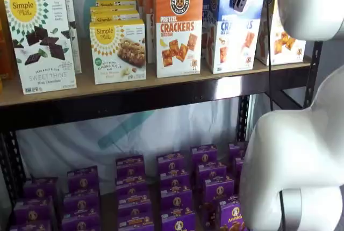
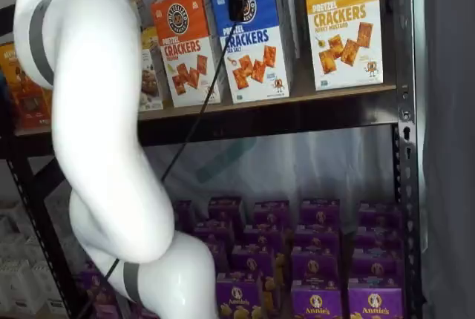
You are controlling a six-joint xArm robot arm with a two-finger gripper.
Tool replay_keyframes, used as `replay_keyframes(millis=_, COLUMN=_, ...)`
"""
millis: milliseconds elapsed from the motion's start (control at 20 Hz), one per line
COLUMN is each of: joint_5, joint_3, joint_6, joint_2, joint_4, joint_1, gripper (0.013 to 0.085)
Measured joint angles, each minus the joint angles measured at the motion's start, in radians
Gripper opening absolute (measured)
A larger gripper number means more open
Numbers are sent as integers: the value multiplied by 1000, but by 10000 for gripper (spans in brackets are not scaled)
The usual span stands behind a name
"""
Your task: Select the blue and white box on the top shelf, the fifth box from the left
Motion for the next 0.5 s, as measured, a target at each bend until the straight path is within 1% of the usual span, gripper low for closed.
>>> replay_keyframes(millis=50, joint_5=5, joint_3=-4, joint_6=0, joint_2=2, joint_4=0, joint_1=-1, gripper=770)
replay_keyframes(millis=100, joint_5=6, joint_3=-5, joint_6=0, joint_2=2, joint_4=1, joint_1=-2, gripper=770)
replay_keyframes(millis=150, joint_5=8, joint_3=-7, joint_6=-1, joint_2=2, joint_4=0, joint_1=-3, gripper=730)
replay_keyframes(millis=350, joint_5=10, joint_3=-14, joint_6=-2, joint_2=2, joint_4=-15, joint_1=-1, gripper=730)
replay_keyframes(millis=450, joint_5=11, joint_3=-17, joint_6=-3, joint_2=3, joint_4=-20, joint_1=0, gripper=650)
replay_keyframes(millis=500, joint_5=11, joint_3=-17, joint_6=-3, joint_2=2, joint_4=-22, joint_1=1, gripper=650)
